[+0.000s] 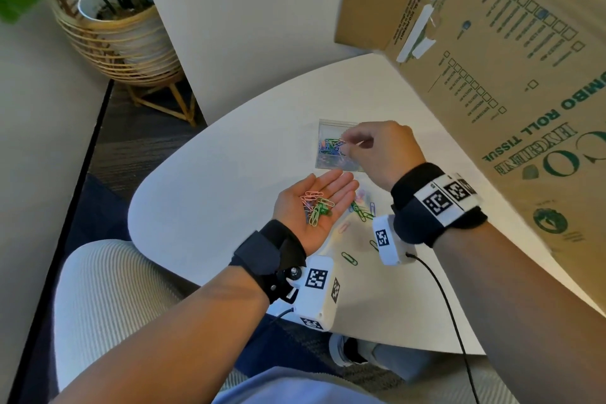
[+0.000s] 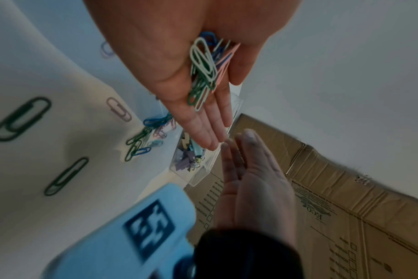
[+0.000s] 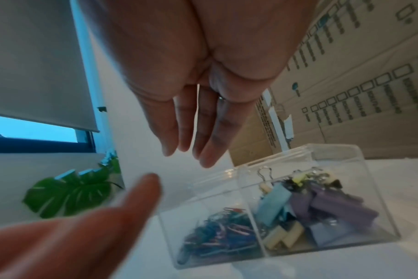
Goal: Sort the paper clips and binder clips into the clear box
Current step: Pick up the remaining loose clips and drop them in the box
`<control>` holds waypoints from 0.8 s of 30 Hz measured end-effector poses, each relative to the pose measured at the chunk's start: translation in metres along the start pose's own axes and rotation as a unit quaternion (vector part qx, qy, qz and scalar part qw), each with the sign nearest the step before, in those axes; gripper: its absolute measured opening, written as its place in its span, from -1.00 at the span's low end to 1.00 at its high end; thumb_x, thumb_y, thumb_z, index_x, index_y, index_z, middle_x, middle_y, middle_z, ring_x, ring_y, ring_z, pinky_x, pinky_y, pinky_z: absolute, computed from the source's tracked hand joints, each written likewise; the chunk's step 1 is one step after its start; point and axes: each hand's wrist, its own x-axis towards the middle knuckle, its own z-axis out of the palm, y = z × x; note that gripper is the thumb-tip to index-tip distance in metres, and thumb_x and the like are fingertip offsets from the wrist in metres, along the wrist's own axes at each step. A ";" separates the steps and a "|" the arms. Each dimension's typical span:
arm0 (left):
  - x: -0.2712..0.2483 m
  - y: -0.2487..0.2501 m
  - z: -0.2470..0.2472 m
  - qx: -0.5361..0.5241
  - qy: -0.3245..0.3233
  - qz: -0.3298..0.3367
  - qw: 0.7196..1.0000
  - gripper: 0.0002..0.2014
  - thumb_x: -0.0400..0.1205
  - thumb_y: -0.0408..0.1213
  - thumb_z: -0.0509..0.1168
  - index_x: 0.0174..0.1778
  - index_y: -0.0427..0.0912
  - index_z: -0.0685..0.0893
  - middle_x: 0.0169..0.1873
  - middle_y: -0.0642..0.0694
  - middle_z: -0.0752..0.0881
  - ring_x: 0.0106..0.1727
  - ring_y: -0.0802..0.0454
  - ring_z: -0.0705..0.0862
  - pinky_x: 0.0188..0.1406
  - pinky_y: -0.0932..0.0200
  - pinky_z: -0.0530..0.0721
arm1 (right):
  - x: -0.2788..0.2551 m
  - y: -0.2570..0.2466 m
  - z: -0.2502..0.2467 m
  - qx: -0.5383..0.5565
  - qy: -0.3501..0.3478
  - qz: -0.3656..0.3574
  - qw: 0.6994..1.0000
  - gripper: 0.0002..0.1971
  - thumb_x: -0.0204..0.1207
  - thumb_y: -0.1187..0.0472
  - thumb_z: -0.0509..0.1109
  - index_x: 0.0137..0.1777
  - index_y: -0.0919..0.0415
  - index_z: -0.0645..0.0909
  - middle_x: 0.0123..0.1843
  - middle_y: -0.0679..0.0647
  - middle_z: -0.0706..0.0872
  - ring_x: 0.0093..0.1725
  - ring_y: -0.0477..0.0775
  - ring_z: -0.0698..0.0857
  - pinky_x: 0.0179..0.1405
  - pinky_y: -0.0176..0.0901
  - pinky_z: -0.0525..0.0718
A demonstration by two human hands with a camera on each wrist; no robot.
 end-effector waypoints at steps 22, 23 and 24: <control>0.001 0.007 0.013 0.034 -0.029 0.022 0.999 -0.50 0.76 -0.10 -0.09 0.32 -0.39 0.57 0.29 -0.39 0.63 0.26 -0.28 0.62 0.26 -0.08 0.55 | -0.046 -0.010 0.020 -0.089 -0.125 -0.162 0.975 -0.80 0.56 0.12 0.39 0.09 -0.09 0.79 0.02 -0.05 0.84 0.05 0.04 0.72 0.09 -0.03 0.65; 0.001 0.007 0.014 0.036 -0.027 0.021 0.999 -0.50 0.76 -0.11 -0.09 0.29 -0.40 0.59 0.26 -0.39 0.64 0.22 -0.27 0.64 0.22 -0.06 0.57 | -0.047 -0.010 0.019 -0.064 -0.119 -0.155 0.979 -0.82 0.55 0.13 0.41 0.05 -0.08 0.81 -0.01 -0.04 0.84 0.02 0.01 0.72 0.09 -0.02 0.65; 0.001 0.007 0.014 0.035 -0.027 0.020 0.999 -0.50 0.76 -0.11 -0.09 0.26 -0.40 0.60 0.23 -0.39 0.65 0.18 -0.27 0.66 0.19 -0.06 0.59 | -0.047 -0.009 0.018 -0.036 -0.116 -0.144 0.982 -0.84 0.54 0.15 0.44 0.02 -0.06 0.82 -0.03 -0.05 0.85 0.01 -0.02 0.73 0.09 -0.05 0.65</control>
